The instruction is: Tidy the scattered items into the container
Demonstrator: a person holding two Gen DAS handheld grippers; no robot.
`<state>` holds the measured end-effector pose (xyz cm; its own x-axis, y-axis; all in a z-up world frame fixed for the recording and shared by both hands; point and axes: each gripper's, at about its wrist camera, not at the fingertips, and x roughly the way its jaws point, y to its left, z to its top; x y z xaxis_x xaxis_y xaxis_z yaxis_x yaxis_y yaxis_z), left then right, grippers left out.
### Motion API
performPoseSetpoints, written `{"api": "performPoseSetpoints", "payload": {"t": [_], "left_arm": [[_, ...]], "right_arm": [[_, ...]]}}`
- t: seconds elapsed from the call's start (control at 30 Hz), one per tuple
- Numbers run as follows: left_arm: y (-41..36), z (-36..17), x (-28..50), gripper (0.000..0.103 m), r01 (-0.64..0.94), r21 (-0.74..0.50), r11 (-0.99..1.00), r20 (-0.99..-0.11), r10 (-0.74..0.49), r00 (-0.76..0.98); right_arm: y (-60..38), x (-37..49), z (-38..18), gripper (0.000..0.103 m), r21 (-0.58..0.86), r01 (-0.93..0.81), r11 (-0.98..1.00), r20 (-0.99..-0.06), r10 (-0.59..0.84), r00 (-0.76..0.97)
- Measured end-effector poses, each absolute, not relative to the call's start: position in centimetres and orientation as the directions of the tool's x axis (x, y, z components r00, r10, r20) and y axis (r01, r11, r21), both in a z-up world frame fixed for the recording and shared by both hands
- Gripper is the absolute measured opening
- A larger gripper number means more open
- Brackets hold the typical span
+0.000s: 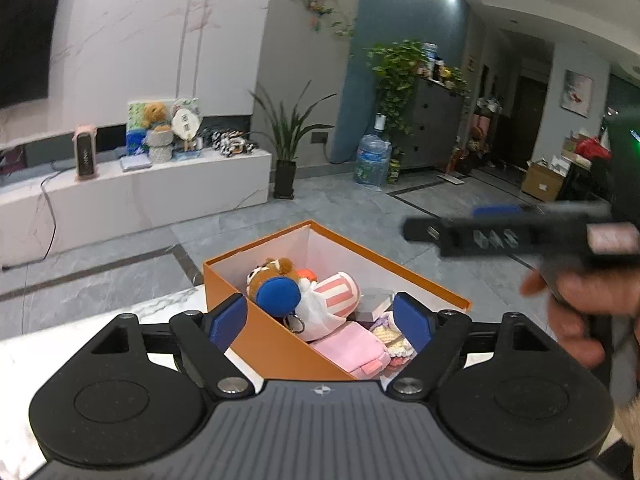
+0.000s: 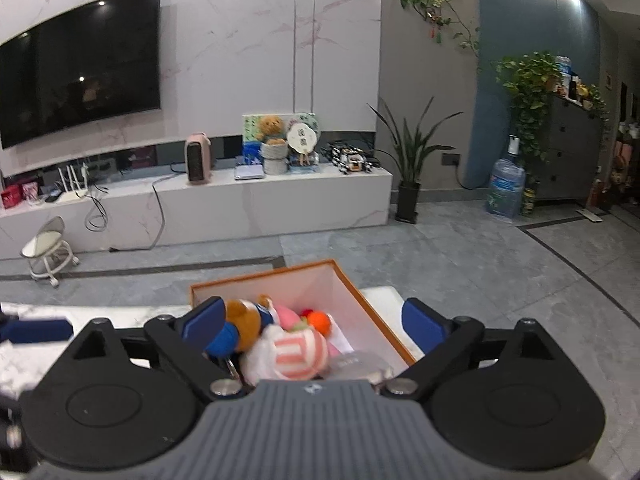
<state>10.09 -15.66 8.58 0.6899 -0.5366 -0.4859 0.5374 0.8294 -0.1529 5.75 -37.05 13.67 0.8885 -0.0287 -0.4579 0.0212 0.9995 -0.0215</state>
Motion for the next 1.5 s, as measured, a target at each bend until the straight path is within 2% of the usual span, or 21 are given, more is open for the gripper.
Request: {"api": "performPoseSetpoints", "payload": {"t": [0.27,0.53,0.7,1.17,1.5], "left_arm": [[-17.6,7.9,10.7,0.095,0.51,-0.154,0.846,-0.521,-0.508,0.686],[-18.4,6.8,10.3,0.096,0.476,-0.093,0.874,-0.557,-0.442,0.703],[-18.5,6.4,10.3,0.1,0.463,-0.1,0.881,-0.563,-0.433,0.703],[-19.3,5.7,10.6,0.1,0.391,-0.127,0.912,-0.643,-0.376,0.667],[-19.3,5.8,10.5,0.1,0.384,-0.11,0.917,-0.651,-0.358,0.669]], "right_arm": [[-38.7,3.5,12.7,0.102,-0.041,0.121,0.992,-0.487,-0.126,0.864],[-39.2,3.2,11.3,0.102,-0.018,0.167,0.986,-0.55,-0.149,0.822],[-39.0,3.0,10.5,0.102,-0.013,0.181,0.983,-0.583,-0.155,0.798],[-38.1,3.3,9.4,0.102,-0.075,0.25,0.965,-0.599,-0.244,0.763],[-38.0,3.5,9.2,0.102,-0.089,0.258,0.962,-0.611,-0.257,0.749]]}}
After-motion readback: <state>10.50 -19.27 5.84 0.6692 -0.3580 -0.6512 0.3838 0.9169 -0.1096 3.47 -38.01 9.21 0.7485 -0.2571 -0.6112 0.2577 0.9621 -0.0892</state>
